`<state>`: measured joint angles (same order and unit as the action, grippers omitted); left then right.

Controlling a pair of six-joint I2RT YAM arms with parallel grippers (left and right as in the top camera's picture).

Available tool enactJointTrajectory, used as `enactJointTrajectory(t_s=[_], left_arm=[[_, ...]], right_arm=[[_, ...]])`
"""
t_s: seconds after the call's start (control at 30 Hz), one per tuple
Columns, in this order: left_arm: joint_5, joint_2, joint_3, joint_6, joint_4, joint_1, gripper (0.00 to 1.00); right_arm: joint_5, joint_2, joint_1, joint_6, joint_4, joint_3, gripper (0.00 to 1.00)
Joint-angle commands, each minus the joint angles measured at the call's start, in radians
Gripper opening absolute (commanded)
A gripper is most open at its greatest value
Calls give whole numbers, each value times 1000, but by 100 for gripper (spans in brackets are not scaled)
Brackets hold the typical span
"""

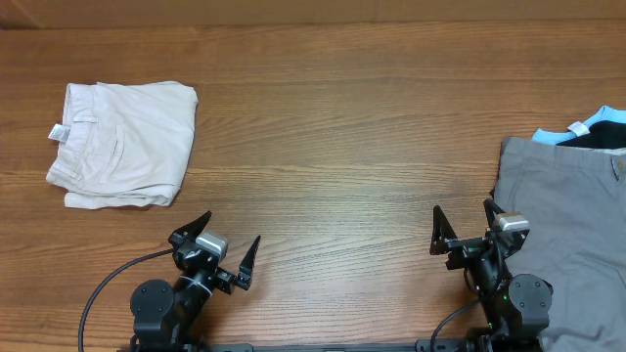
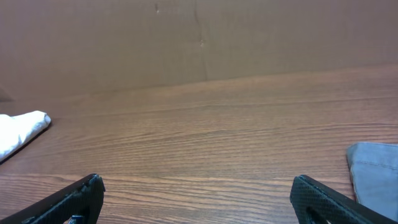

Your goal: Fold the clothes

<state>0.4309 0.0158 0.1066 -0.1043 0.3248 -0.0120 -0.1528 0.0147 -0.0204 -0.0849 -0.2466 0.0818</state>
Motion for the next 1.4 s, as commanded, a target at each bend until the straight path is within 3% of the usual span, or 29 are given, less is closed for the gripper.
enactJointTrajectory(t_s=[0.0,0.53,0.77,0.9,1.13,1.37], left_arm=[[4,-11,-7,3,-4,-3,100],[11,-11,-7,9,-11,-3,100],[256,-11,-7,210,-22,-3,100],[324,-11,21,275,-42,-3,100],[219,57,258,277,-80,-3,100],[213,471,607,263,103,-3,100]], right_arm=[[-6,-12,3,3,6,-6,100],[-12,-12,3,3,6,-6,100],[-325,-12,2,-14,15,-6,100],[-385,-12,2,-224,87,11,100],[-396,15,2,-287,120,203,100],[-362,330,2,-218,-222,556,100]])
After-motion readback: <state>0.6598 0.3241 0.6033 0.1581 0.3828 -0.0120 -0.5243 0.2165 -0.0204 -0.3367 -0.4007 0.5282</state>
